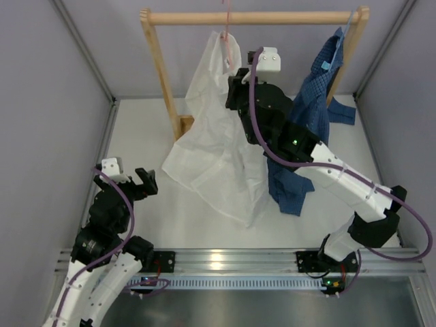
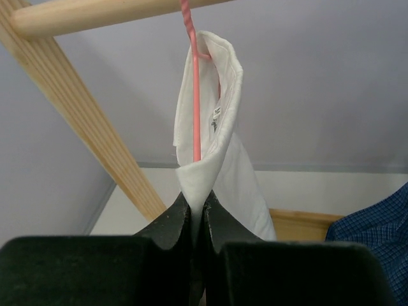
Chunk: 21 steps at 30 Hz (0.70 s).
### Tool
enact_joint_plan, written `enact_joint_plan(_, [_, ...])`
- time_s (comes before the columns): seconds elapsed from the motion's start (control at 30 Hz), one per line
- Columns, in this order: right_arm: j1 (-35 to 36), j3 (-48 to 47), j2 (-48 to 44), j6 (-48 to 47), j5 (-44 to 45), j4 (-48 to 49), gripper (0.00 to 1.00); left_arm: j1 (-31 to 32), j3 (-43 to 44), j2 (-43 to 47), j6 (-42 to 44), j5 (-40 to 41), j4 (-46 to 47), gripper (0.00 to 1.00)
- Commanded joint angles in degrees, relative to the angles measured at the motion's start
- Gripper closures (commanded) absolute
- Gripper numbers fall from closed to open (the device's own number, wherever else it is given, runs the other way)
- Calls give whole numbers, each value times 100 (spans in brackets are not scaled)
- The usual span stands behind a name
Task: Place the shirt on the hanger
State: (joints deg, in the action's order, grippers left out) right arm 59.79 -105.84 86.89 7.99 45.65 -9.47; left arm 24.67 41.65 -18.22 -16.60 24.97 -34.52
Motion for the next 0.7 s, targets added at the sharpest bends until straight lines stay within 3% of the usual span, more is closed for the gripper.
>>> enact_joint_plan(0.0, [-116,-708,239,247,286,456,100,-58,89,64,-115,262,86,2])
enact_joint_plan(0.13, [-82,-1158,767,308,357,201,100,-76,98,82,-142,420,60,2])
enact_joint_plan(0.3, [85,-746,750,712,690,340,100,-268,142,20,-273,781,-46,2])
enact_joint_plan(0.4, [129,-535,654,906,744,385,94,-427,142,-33,-256,703,-46,2])
enact_joint_plan(0.47, [156,-420,540,854,613,464,82,-454,142,-94,-247,632,-46,2])
enact_joint_plan(0.5, [173,-341,504,819,534,499,56,-463,142,-120,-230,614,-46,2])
enact_joint_plan(0.57, [217,-314,417,757,446,499,50,-463,142,-138,-230,597,-46,2])
enact_joint_plan(0.67, [217,-261,302,730,296,412,31,-463,133,-138,-221,553,-46,2])
